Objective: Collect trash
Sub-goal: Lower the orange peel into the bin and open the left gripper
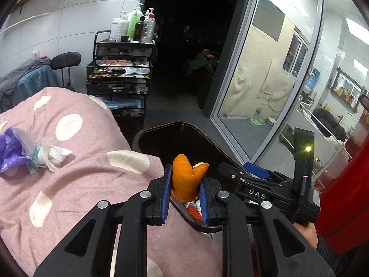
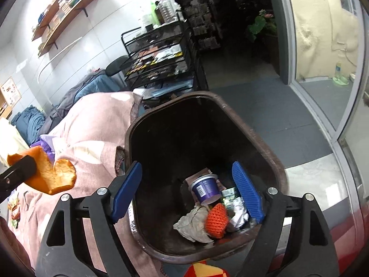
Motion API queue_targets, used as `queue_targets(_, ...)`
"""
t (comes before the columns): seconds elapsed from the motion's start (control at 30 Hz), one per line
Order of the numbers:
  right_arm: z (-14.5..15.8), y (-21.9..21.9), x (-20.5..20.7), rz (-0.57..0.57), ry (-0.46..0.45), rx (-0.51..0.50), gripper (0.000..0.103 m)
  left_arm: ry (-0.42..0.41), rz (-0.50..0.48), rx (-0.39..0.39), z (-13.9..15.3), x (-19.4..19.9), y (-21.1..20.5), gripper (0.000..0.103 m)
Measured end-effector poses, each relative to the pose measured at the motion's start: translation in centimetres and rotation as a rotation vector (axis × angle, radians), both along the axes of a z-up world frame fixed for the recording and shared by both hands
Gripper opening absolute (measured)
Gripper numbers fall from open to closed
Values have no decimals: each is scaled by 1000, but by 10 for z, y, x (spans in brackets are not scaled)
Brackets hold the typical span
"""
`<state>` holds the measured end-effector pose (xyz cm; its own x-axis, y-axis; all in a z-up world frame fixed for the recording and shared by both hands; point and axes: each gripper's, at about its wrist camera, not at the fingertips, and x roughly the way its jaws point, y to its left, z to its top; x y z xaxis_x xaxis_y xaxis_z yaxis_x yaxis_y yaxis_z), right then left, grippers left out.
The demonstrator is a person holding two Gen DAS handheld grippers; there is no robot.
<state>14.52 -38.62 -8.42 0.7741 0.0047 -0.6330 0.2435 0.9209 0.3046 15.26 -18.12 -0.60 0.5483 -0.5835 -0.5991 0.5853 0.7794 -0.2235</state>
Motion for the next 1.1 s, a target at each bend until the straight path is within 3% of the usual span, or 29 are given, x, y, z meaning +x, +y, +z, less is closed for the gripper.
queue_targets(0.33, 18, -10, -23, -70, -57, -71, 86, 33, -46, 15, -8, 11, -28, 21)
queue_targets(1.1, 23, -29, -31, -108, -55, -71, 86, 120, -73, 97, -37, 29, -65, 21)
